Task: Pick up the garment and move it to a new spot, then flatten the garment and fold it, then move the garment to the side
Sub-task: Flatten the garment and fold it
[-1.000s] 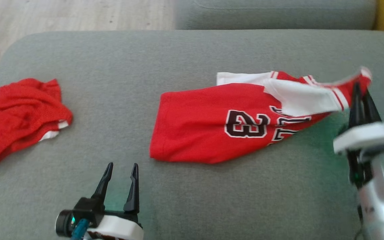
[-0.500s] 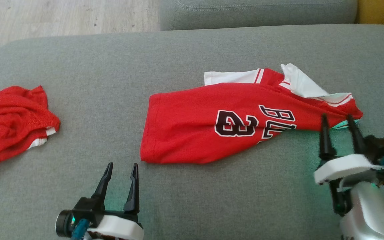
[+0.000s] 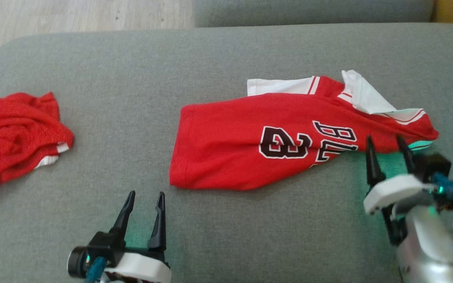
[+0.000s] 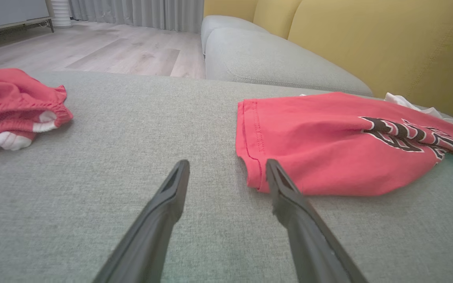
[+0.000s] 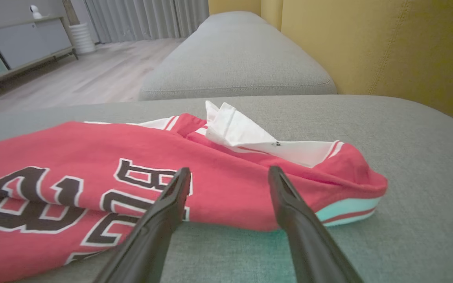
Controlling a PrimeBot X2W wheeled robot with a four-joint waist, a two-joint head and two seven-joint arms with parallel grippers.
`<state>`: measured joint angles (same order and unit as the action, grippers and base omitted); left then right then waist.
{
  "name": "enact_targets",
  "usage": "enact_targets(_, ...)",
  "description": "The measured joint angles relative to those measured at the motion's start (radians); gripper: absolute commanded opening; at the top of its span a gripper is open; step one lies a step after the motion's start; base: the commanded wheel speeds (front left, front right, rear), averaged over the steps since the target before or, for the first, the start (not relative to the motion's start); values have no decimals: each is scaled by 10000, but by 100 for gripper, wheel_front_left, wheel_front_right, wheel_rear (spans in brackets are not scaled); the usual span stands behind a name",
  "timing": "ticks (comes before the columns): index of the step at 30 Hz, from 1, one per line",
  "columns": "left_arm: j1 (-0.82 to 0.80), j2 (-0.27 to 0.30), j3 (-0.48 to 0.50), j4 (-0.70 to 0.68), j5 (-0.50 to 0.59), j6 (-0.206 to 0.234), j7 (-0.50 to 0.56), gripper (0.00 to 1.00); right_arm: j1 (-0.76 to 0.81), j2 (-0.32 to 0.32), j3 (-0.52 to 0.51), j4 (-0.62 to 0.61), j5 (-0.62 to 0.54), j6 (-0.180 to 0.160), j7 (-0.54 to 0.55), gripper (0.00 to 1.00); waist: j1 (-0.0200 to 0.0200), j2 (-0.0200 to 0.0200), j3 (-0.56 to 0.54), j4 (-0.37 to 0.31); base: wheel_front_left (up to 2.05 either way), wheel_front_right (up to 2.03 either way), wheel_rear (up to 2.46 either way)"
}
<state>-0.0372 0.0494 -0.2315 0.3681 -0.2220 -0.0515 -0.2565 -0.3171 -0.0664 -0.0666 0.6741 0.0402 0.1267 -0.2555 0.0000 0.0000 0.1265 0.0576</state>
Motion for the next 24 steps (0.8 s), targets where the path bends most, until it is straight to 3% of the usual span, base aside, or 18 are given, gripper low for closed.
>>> enact_targets(7,-403,-8,-309,-6,0,-15,0,100,-2108,-280,-558,1716,-1358,0,2,100,1,0,403,310,0,0,0)
enact_targets(14,-477,-6,-332,-23,-4,-15,0,100,-2533,-378,-1313,2644,-2435,0,2,100,2,0,757,613,0,0,0)
enact_targets(24,-665,-6,-334,-105,-90,-13,0,100,-2981,-330,-2236,2757,-3586,0,2,100,2,0,1026,700,0,0,0)
